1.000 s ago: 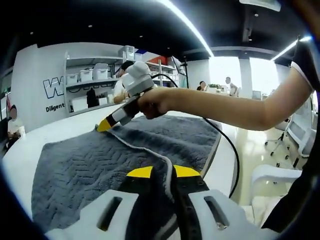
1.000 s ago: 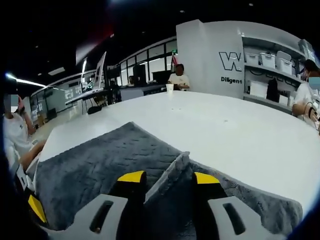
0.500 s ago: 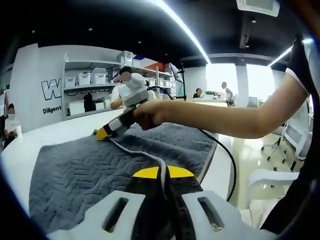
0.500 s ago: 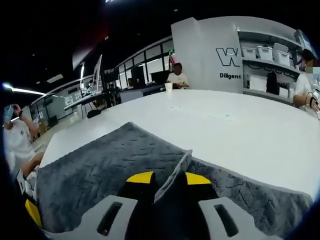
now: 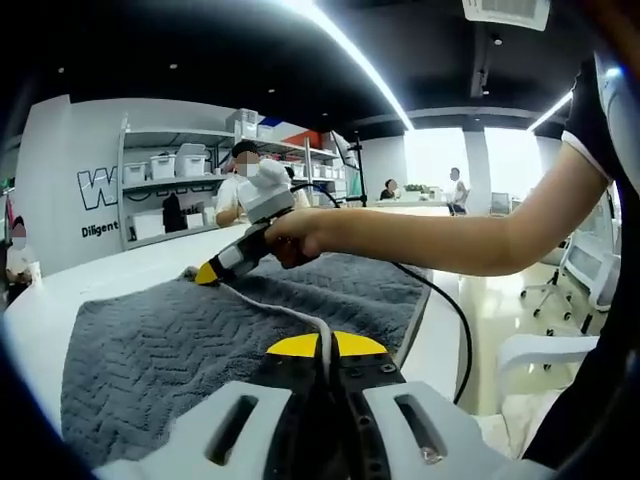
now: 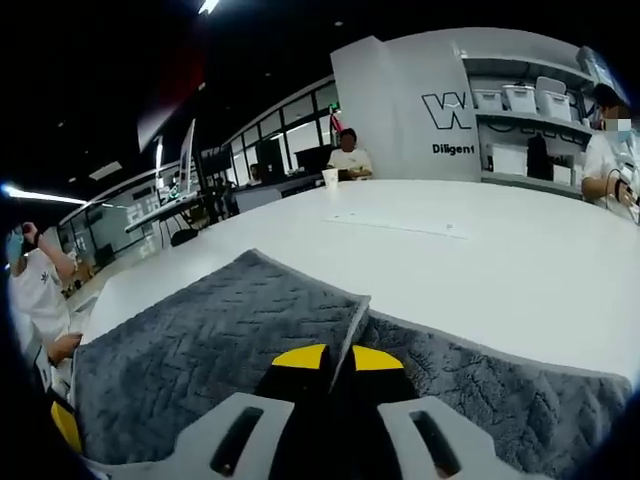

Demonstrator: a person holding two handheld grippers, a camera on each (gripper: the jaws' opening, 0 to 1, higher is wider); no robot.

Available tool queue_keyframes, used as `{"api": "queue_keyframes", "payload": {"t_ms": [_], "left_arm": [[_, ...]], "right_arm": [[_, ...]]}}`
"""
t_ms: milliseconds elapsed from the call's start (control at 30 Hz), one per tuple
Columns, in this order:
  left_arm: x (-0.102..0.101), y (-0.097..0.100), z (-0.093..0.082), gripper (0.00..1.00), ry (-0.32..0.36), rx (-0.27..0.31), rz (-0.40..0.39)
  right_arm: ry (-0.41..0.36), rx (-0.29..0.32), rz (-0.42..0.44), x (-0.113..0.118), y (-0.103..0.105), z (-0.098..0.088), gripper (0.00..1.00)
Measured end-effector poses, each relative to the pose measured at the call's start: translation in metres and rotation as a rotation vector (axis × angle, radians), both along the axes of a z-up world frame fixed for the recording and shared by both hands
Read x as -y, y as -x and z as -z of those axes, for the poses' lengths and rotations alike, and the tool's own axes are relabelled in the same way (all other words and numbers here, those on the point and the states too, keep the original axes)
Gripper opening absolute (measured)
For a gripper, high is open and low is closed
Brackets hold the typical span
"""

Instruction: Open the folded towel by lifting each exposed corner and separating the folded layers until the towel lies flat within the target outline without major curled edges

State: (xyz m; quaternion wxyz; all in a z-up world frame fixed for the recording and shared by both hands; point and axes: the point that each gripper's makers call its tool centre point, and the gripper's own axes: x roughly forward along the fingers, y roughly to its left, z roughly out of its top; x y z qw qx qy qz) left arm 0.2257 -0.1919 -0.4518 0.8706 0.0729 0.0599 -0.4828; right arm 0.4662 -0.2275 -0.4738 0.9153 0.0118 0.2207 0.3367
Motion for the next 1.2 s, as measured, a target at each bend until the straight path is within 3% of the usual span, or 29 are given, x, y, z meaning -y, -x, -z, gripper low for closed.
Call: {"api": "queue_keyframes", "payload": {"t_ms": [200,500,667,800,867,1200], "left_arm": [[-0.006,-0.003,-0.001,0.02,0.004,0.01,-0.013],[-0.014,-0.006,-0.01,0.01,0.03,0.039,-0.026],[-0.024,-0.014,-0.01,0.01,0.05,-0.004,-0.059],[-0.036,-0.018,-0.016,0.01,0.058,0.017,-0.085],[-0.044,-0.021,-0.022,0.01,0.053,0.047,-0.113],[-0.063,-0.023,-0.031,0.01,0.056,0.067,-0.149]], "right_arm": [[0.017,-0.009,0.019,0.003,-0.003,0.004,0.0],[0.007,0.045,-0.001,-0.003,-0.002,-0.008,0.0],[-0.004,0.083,0.005,-0.004,-0.002,-0.017,0.0],[0.0,0.102,0.003,-0.006,-0.003,-0.023,0.0],[-0.007,0.114,-0.003,-0.01,-0.002,-0.028,0.0],[-0.04,0.151,-0.035,-0.037,-0.001,-0.051,0.0]]}}
